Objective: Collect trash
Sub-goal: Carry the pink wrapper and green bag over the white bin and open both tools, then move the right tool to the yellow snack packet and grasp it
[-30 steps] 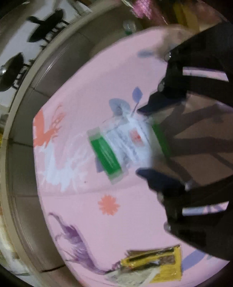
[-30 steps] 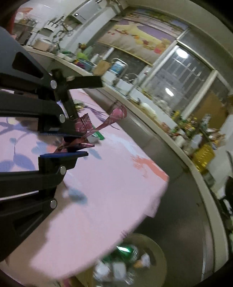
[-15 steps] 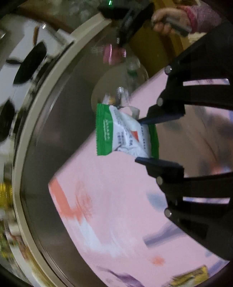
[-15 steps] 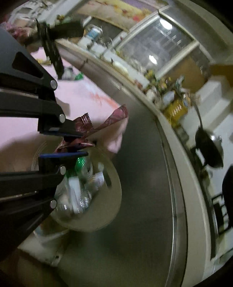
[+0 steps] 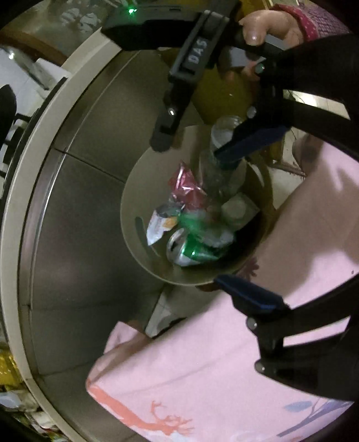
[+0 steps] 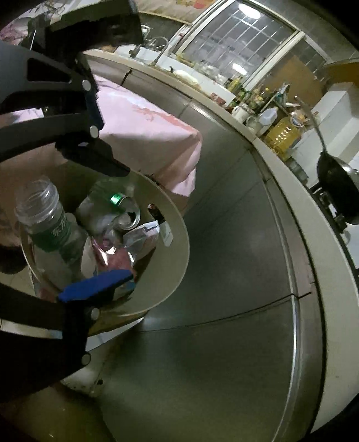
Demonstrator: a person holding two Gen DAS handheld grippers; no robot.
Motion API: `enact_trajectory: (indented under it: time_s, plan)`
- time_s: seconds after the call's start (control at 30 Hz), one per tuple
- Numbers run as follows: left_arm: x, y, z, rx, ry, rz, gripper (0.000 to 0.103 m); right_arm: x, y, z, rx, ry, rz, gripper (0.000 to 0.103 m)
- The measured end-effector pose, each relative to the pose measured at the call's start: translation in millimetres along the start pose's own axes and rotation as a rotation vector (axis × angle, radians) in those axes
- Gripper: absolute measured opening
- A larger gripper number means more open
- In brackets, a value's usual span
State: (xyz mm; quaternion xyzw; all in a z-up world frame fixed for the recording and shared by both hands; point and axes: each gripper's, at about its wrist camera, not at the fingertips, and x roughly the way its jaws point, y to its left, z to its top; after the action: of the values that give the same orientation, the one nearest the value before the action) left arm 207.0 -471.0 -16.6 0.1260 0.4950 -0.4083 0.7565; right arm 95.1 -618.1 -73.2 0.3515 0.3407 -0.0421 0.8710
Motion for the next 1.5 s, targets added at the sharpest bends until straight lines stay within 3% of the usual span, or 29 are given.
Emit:
enact_trajectory:
  time_s: [0.13, 0.27, 0.47, 0.6, 0.73, 0.87, 1.07, 1.3, 1.43, 1.47, 1.5]
  plan:
    - [-21.2, 3.1, -4.7, -0.006, -0.047, 0.003, 0.080, -11.5, 8.5, 1.5, 0.020, -0.026, 0.034, 0.067]
    - [-54.9, 15.7, -16.8, -0.043, -0.110, -0.018, 0.080, -23.3, 41.4, -2.0, 0.000, -0.041, 0.093, 0.067]
    - [-108.3, 52.2, -63.4, -0.082, -0.207, 0.050, 0.080, -19.2, 102.3, -21.4, -0.043, -0.002, 0.235, 0.067]
    - [-144.8, 95.8, -115.5, -0.139, -0.253, 0.133, 0.080, 10.2, 145.2, -49.1, -0.046, 0.081, 0.347, 0.064]
    - [-183.0, 153.8, -172.6, -0.249, -0.280, 0.194, 0.080, 54.0, 201.6, -87.0, -0.061, 0.220, 0.442, 0.050]
    - [-219.9, 218.5, -238.4, -0.399, -0.304, 0.259, 0.080, 91.3, 269.1, -127.7, -0.165, 0.341, 0.489, 0.043]
    - [-265.8, 294.9, -322.8, -0.623, -0.357, 0.325, 0.080, 145.5, 373.1, -176.9, -0.346, 0.467, 0.542, 0.043]
    - [-291.1, 321.7, -369.5, -0.723, -0.393, 0.327, 0.080, 220.8, 445.4, -208.6, -0.399, 0.560, 0.472, 0.057]
    - [-292.2, 324.6, -377.1, -0.729, -0.395, 0.319, 0.080, 243.0, 458.5, -215.0, -0.352, 0.591, 0.522, 0.057]
    - [-291.2, 325.3, -378.7, -0.729, -0.393, 0.318, 0.080, 245.5, 460.8, -217.0, -0.351, 0.604, 0.520, 0.050]
    - [-289.3, 325.2, -379.1, -0.728, -0.390, 0.317, 0.080, 246.2, 462.1, -219.5, -0.351, 0.612, 0.509, 0.037]
